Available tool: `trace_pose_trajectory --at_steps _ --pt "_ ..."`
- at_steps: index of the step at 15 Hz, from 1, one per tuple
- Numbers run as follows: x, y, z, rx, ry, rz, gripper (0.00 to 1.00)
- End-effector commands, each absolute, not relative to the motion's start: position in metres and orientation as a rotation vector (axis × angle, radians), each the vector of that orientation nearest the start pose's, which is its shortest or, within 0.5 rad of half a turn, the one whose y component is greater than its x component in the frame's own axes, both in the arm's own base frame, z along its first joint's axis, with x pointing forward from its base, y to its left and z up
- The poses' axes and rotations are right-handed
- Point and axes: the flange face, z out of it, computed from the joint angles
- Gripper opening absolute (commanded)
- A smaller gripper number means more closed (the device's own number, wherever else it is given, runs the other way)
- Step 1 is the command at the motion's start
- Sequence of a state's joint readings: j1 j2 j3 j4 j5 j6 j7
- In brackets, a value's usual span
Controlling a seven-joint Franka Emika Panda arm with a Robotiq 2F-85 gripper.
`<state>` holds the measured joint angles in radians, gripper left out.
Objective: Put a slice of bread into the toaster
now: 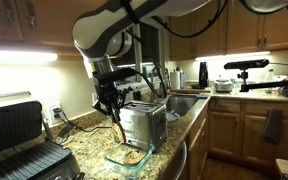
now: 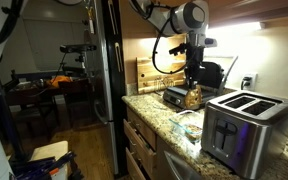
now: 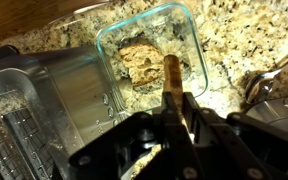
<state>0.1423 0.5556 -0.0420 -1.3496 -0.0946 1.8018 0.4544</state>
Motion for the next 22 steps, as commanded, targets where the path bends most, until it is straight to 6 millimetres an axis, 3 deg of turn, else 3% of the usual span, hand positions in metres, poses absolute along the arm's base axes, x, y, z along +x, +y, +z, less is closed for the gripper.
trace_pose_trajectory --at_steps 1,17,22 --pt "0.686 0.060 0.408 -3.213 0.598 0.070 0.08" --pt "0.677 0.033 0.435 -3.166 0.726 -0.016 0.08" --pt "0.668 0.017 0.461 -3.157 0.756 -0.067 0.07"
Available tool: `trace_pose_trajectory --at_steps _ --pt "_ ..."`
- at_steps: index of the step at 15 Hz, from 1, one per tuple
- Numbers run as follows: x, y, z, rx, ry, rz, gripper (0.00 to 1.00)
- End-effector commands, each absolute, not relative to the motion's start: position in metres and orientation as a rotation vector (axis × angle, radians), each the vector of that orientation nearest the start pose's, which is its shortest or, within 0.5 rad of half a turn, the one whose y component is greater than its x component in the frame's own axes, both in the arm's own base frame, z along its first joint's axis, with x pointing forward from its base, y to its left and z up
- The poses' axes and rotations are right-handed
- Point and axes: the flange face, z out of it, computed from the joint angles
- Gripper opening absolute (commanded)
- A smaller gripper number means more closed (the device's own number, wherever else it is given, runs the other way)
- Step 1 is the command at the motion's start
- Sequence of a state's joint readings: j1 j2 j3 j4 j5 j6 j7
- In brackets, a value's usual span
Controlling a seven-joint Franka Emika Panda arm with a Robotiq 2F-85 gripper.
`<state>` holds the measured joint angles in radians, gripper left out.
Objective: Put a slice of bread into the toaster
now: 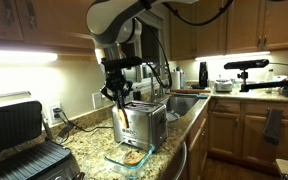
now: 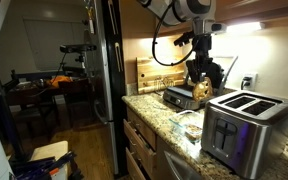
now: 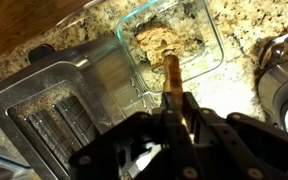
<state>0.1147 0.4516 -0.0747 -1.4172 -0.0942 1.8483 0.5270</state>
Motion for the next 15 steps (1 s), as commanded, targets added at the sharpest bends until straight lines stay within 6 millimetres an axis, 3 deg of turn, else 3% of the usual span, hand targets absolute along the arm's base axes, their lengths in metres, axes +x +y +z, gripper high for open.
trace_pose_trajectory --at_steps 1,7,15 --pt "0.667 0.013 0.466 -3.157 0.765 -0.077 0.07" --pt "0.661 -0.009 0.491 -3.153 0.798 -0.106 0.07" --pt "0.658 -0.046 0.494 -3.160 0.802 -0.047 0.07"
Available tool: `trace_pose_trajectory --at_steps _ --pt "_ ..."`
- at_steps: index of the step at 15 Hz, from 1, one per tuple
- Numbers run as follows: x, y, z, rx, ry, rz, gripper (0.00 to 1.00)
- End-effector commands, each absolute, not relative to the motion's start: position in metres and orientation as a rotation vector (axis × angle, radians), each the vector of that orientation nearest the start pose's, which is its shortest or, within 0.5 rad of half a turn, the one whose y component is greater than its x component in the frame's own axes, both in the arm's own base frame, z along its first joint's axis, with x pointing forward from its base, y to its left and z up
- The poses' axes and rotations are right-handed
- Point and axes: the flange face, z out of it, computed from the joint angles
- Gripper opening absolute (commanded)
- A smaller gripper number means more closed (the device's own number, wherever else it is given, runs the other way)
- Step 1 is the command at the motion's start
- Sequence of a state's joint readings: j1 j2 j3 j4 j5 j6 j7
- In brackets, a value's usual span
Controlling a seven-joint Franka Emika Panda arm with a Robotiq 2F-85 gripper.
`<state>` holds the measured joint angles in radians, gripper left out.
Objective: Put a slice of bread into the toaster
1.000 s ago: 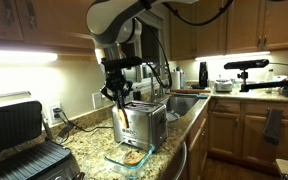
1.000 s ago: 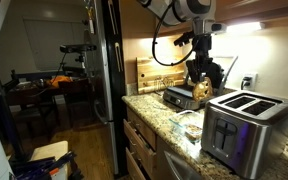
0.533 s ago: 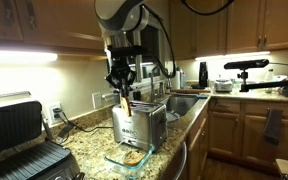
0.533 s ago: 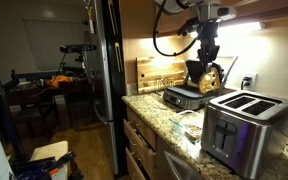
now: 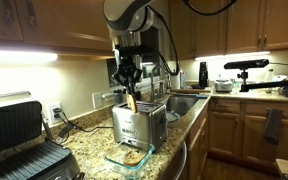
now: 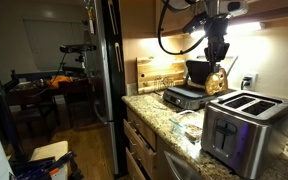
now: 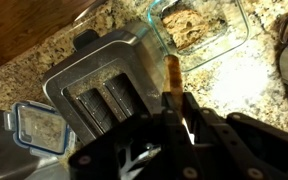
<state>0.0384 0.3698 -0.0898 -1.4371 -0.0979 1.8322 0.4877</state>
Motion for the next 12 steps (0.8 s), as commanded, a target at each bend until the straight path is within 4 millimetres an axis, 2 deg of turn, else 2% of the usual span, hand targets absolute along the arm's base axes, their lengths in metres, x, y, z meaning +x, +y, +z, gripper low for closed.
trace_pose_trajectory --at_steps 1,6,12 --pt "0.657 -0.050 0.494 -3.165 0.799 -0.035 0.07" --pt "0.654 -0.066 0.496 -3.189 0.765 0.037 0.07" --pt "0.650 -0.076 0.498 -3.257 0.530 0.221 0.07"
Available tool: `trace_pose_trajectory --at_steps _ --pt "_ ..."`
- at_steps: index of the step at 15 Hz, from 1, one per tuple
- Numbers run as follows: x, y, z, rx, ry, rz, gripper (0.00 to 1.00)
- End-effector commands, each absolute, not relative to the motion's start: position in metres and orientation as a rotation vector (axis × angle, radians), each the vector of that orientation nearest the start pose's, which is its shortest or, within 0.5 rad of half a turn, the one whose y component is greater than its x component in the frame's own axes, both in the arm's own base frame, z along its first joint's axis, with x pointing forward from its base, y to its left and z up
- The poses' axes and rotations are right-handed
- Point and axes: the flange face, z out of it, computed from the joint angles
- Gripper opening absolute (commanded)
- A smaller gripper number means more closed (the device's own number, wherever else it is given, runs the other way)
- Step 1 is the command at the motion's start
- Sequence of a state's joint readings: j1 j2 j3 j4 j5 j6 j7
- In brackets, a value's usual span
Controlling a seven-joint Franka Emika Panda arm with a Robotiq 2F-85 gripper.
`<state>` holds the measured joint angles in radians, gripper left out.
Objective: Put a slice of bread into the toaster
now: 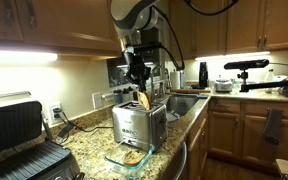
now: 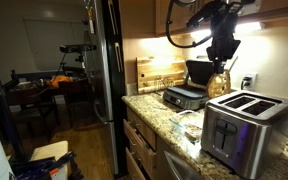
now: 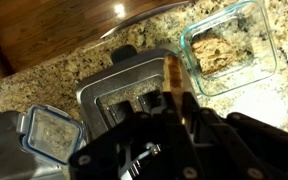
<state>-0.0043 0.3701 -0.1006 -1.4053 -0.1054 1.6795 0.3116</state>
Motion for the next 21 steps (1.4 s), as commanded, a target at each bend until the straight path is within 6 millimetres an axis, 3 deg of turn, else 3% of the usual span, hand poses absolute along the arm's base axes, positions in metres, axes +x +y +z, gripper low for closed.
trace_pose_trajectory --at_steps 1,21 --pt "0.650 -0.077 0.498 -3.268 0.505 0.250 0.07" --pt "0.689 -0.074 0.491 -3.395 0.458 0.170 0.07"
